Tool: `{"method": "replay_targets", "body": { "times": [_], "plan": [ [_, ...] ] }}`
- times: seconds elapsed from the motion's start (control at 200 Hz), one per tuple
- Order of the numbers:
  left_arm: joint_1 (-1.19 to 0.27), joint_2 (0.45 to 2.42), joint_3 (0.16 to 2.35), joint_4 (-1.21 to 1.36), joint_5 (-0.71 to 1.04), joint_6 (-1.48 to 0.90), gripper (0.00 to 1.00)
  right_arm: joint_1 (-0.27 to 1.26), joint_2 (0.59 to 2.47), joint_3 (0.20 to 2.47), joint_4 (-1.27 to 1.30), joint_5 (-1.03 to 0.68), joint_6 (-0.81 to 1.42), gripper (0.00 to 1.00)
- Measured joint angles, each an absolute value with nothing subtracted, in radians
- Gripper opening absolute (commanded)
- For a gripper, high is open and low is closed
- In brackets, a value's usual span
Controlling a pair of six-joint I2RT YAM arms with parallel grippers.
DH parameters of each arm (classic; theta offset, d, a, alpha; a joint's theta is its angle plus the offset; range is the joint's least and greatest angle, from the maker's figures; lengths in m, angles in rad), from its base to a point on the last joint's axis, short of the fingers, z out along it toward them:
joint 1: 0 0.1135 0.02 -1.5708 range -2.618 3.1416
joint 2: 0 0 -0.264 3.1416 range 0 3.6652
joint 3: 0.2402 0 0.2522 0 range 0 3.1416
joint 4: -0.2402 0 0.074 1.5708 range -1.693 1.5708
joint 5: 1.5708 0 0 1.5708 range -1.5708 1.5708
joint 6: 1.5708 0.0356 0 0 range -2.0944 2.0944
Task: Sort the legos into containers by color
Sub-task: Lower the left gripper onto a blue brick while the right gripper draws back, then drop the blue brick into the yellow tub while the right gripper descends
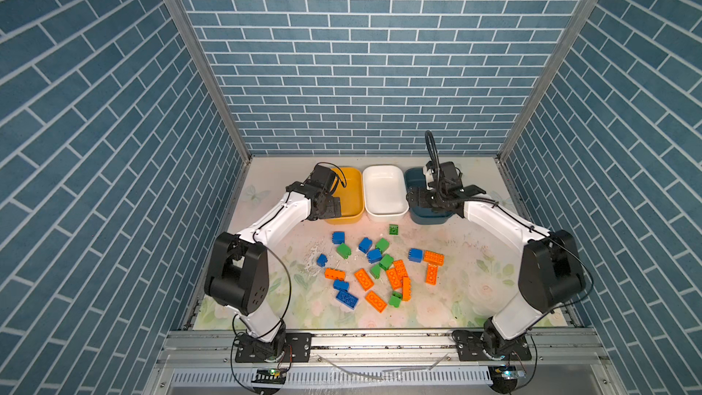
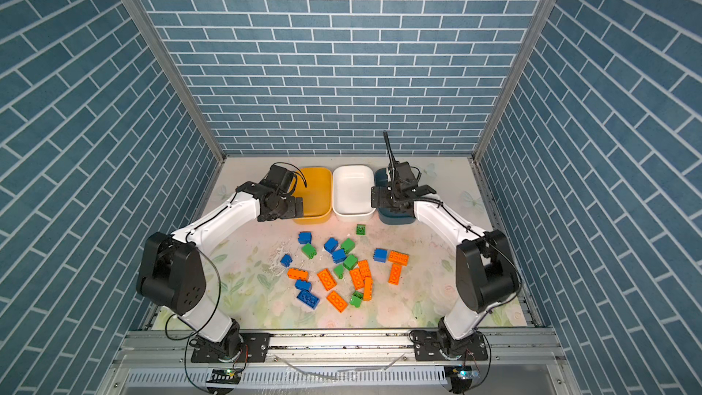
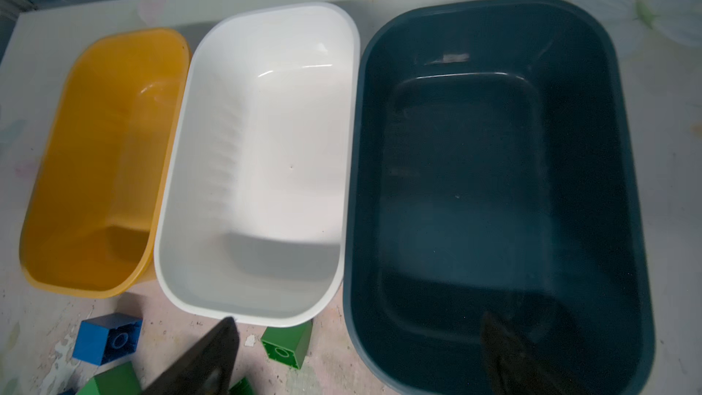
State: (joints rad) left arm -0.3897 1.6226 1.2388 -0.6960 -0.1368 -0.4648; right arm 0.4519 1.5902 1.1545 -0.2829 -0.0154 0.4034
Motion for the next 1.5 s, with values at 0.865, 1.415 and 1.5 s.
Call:
{"method": "replay_targets", "body": {
  "times": [0.865, 1.415, 1.5],
  "plan": [
    [-0.522, 1.747, 1.032, -0.435, -0.074, -0.449, 0.58, 0.452, 1.417, 0.923, 0.029, 0.099, 0.493, 0.96],
    [-0.542, 1.686, 0.952, -0.397, -0.152, -0.5, 0.27, 0.452, 1.384, 0.923, 0.0, 0.117, 0.38, 0.95],
    [-0.543, 1.6, 0.912, -0.4, -0.176, -0.514, 0.27, 0.452, 1.369, 0.923, -0.017, 0.126, 0.329, 0.94]
  ]
}}
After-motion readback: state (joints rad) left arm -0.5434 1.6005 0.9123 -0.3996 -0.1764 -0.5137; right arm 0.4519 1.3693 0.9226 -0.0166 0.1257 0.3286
